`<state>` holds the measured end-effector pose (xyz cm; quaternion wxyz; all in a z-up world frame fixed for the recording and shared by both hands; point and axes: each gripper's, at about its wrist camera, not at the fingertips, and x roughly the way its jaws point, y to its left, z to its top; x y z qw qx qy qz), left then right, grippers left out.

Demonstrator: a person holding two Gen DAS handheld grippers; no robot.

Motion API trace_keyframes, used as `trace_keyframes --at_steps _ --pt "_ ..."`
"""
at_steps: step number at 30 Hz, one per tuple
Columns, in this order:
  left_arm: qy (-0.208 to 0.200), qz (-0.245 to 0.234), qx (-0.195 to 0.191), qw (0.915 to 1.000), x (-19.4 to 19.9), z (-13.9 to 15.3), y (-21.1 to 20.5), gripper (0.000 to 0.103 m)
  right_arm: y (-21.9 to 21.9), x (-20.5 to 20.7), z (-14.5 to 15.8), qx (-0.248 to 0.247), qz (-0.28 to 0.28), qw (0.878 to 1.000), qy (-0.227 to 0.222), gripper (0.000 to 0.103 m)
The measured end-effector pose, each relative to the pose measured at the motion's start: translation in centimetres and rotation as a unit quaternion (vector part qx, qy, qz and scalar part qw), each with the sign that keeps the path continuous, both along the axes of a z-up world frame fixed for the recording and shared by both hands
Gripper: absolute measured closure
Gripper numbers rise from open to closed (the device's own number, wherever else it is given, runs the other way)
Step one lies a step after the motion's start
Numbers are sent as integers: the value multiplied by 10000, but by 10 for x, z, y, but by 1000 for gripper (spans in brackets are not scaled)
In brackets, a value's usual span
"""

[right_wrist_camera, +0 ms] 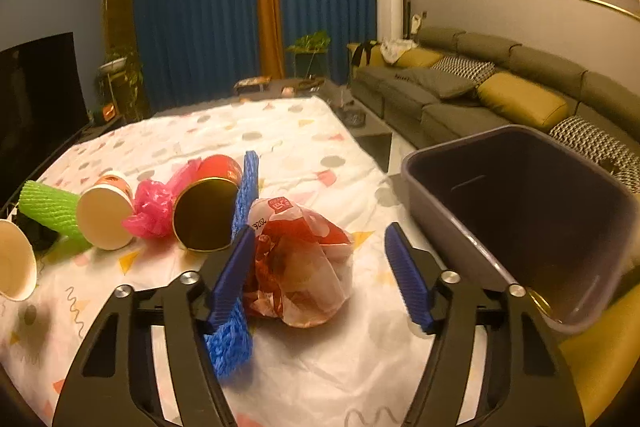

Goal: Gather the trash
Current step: 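Grasp the orange apple-print paper cup with the left tool while the right tool reaches the red wrapper, then carry the paper cup with the left tool while the right tool carries the red wrapper over the bin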

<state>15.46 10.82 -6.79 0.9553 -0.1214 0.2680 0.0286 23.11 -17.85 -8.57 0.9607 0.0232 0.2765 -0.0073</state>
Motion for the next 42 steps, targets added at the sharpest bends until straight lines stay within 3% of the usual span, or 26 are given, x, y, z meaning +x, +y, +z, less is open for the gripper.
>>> trace_keyframes --at_steps 3,7,13,28,42 --pt "4 -59 21 10000 0 0 -5 22 0 8 -4 70 136 9998 139 45" --pt "9 -116 32 9999 0 0 -12 22 1 13 -7 164 294 9990 299 62" --pt "7 -210 70 9998 -1 -1 -21 22 4 6 -5 141 486 9984 245 78" --pt "-161 -418 114 9989 -8 9 -43 22 -15 -48 40 275 387 9970 -604 81" --pt "-308 -697 282 9967 -7 24 -78 22 -10 -70 54 175 673 9944 -792 81"
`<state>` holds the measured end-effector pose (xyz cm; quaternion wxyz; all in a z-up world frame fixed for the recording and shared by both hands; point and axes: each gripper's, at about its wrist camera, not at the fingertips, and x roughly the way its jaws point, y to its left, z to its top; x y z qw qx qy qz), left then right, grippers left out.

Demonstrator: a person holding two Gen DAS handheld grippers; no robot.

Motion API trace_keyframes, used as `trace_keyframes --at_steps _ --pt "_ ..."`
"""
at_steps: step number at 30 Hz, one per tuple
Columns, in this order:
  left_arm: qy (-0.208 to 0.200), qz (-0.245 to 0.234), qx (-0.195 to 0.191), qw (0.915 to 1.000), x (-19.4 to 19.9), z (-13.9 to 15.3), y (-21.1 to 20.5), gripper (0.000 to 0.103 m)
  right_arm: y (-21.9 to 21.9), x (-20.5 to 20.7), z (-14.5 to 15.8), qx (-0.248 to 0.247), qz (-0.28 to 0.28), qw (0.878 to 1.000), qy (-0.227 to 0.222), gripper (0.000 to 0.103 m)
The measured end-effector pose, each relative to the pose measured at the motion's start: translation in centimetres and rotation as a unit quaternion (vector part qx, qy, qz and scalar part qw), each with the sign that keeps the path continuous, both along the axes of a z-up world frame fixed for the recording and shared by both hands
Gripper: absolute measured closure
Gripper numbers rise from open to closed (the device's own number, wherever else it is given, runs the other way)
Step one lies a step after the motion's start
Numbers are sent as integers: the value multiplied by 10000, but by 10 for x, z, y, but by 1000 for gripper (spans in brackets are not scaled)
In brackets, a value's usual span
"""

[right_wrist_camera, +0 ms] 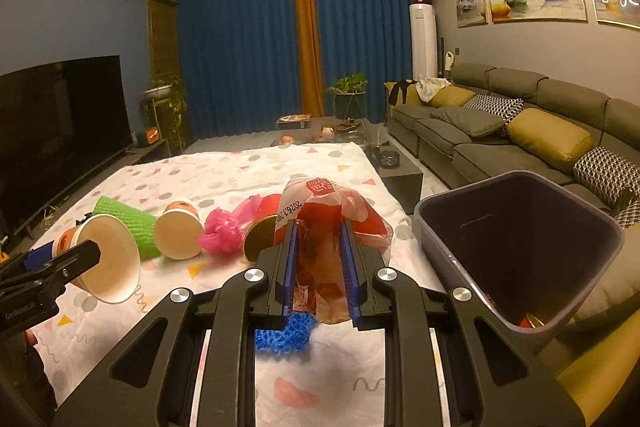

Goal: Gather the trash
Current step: 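Carry the paper cup with the left tool while the right tool carries the red wrapper over the bin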

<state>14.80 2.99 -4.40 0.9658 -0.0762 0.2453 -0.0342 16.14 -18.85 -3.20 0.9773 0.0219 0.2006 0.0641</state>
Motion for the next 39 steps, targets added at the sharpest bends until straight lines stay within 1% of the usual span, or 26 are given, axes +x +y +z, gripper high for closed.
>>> trace_keyframes --at_steps 13,19,39 --pt "-103 -417 23 9991 18 9 -40 22 -23 -5 7 -103 -282 9994 -159 81" --pt "-194 -604 98 9979 25 15 -60 22 -33 -5 10 -109 -389 9990 -204 81" --pt "-296 -1103 212 9932 40 25 -113 22 -65 -4 12 -163 -810 9962 -270 81"
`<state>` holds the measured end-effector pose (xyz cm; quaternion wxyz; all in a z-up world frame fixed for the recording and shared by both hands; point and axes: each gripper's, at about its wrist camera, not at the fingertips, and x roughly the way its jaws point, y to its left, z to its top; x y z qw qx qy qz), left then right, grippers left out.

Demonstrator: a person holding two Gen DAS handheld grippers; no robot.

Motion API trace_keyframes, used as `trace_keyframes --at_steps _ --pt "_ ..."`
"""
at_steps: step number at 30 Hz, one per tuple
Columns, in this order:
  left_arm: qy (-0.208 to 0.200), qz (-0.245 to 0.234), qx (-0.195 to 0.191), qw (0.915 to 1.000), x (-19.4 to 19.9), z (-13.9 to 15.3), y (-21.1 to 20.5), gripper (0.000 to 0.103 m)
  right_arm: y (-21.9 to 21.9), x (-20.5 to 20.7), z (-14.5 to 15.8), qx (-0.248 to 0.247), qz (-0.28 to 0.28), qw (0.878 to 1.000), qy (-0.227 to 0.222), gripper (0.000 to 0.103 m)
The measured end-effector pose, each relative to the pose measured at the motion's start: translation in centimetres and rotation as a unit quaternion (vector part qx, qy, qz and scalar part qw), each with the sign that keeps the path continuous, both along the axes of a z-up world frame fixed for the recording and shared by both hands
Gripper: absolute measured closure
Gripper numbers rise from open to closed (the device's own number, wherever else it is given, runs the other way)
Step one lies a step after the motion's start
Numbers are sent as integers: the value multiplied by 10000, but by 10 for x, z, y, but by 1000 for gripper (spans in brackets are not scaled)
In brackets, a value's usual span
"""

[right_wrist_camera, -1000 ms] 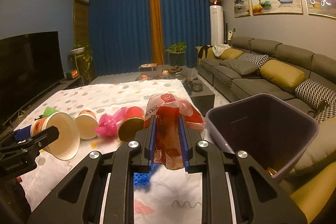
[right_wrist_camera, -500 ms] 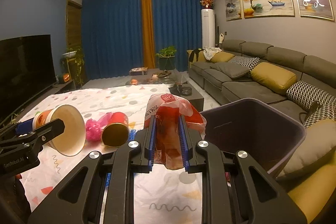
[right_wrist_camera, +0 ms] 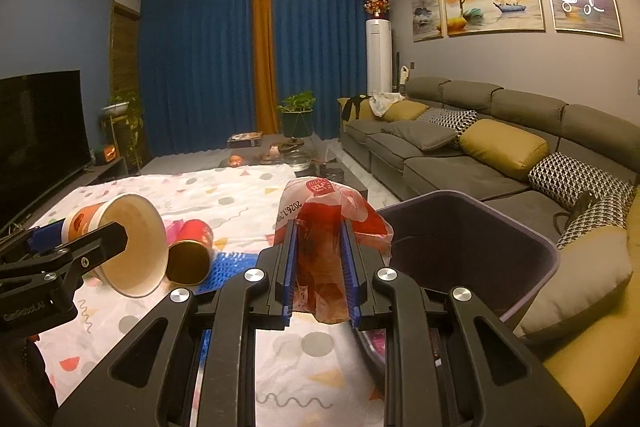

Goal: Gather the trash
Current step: 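Carry the paper cup with the left tool while the right tool carries the red wrapper over the bin, then open both tools to drop the paper cup and red wrapper into the bin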

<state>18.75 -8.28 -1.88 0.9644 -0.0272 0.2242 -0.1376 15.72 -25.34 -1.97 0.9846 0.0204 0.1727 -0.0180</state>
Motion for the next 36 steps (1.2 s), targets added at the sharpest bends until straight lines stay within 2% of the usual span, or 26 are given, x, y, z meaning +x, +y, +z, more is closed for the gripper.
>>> trace_keyframes --at_steps 13,25,36 --pt "-42 -363 94 9993 15 3 -43 22 -31 1 0 4 -384 9993 -28 81" --pt "-108 -797 84 9967 35 8 -92 22 -73 2 -2 79 -970 9952 -88 81" --pt "-23 -1137 91 9935 59 0 -131 22 -96 7 -9 26 -1175 9931 -13 81"
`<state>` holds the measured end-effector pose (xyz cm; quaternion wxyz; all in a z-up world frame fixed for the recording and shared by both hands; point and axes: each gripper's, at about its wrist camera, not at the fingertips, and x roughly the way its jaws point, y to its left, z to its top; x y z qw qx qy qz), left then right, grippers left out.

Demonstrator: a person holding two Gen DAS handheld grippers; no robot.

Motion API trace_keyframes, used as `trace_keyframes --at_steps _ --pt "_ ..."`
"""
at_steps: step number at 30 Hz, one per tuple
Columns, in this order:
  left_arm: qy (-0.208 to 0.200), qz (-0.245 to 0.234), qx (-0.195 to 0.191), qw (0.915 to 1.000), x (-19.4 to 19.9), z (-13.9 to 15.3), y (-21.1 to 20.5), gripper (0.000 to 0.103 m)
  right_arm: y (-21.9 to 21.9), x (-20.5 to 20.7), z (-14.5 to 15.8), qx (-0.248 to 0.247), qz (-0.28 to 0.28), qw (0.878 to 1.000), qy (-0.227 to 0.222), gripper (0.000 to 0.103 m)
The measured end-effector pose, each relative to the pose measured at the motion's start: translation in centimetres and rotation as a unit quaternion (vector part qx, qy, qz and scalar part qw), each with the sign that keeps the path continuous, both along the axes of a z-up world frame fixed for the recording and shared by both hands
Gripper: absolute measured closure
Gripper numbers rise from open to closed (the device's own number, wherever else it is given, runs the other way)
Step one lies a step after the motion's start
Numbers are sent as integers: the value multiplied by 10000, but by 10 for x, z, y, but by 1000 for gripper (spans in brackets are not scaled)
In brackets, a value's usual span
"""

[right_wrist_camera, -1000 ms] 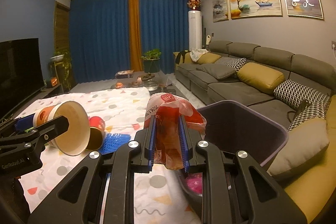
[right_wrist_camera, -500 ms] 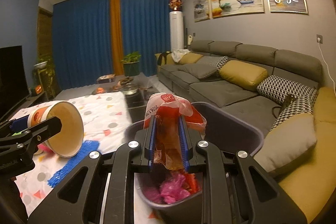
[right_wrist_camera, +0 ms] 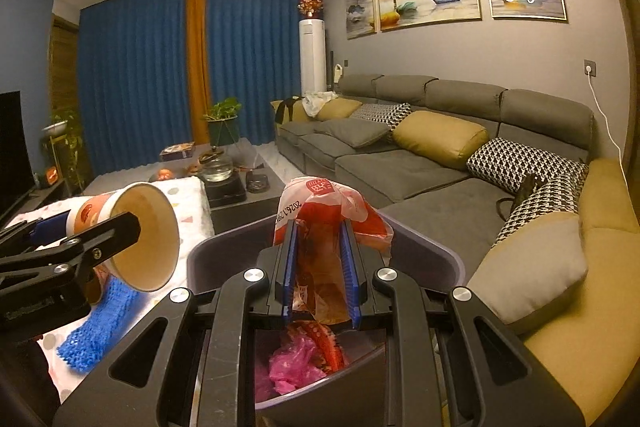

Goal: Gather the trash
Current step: 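Open both tools to drop the paper cup and red wrapper into the bin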

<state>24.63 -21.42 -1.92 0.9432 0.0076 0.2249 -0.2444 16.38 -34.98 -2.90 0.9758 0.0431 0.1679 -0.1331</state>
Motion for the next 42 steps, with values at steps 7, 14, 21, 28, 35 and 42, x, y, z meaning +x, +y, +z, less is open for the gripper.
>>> trace_keyframes --at_steps 7,14,21,28,35,42 --pt "24 -153 111 9998 9 -4 -24 22 -9 7 -4 61 -81 9999 57 80" --pt "131 -220 173 9995 20 -12 -36 22 -16 11 -7 105 -123 9998 74 79" --pt "231 -264 203 9992 26 -21 -45 22 -18 11 -10 155 -144 9997 83 78" --pt "327 -324 177 9988 32 -25 -52 22 -24 15 -12 162 -159 9997 103 78" --pt "426 -374 107 9983 38 -29 -54 22 -24 18 -12 153 -187 9996 109 74" --pt "532 -225 83 9983 44 -34 -46 17 -26 19 -12 150 -186 9997 105 62"
